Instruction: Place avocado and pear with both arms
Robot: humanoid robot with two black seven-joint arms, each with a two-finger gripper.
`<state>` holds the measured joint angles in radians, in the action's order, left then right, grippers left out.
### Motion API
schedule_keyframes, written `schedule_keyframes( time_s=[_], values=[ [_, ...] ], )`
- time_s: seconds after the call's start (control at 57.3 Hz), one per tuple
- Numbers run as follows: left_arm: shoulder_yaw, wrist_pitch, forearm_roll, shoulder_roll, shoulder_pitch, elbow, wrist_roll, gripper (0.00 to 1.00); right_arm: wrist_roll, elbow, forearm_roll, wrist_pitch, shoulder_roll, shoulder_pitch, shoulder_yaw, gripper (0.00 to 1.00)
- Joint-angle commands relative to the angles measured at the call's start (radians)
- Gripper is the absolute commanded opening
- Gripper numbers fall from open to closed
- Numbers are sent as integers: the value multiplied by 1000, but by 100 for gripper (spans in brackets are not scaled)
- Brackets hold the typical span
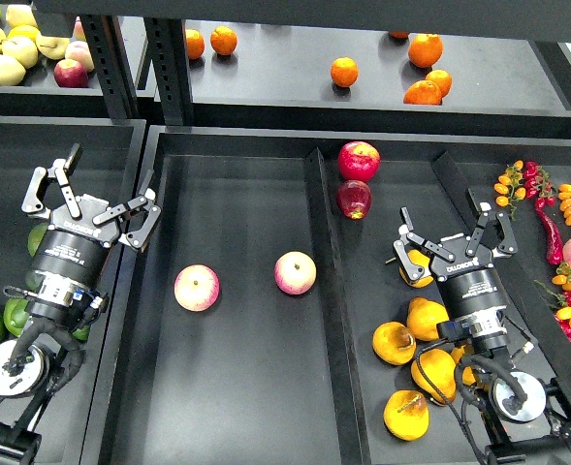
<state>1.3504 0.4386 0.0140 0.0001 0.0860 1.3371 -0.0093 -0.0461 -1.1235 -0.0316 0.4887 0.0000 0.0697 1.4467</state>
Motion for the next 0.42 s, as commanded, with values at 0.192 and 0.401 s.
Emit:
schedule_keyframes(
  time_s=[0.192,0.401],
  values=[
    [0,0,1,0,-57,24,0,100,2,-1,1,0,0,-14,-2,100],
    [-14,0,1,0,-58,24,0,100,2,-1,1,0,0,-14,0,100]
  ],
)
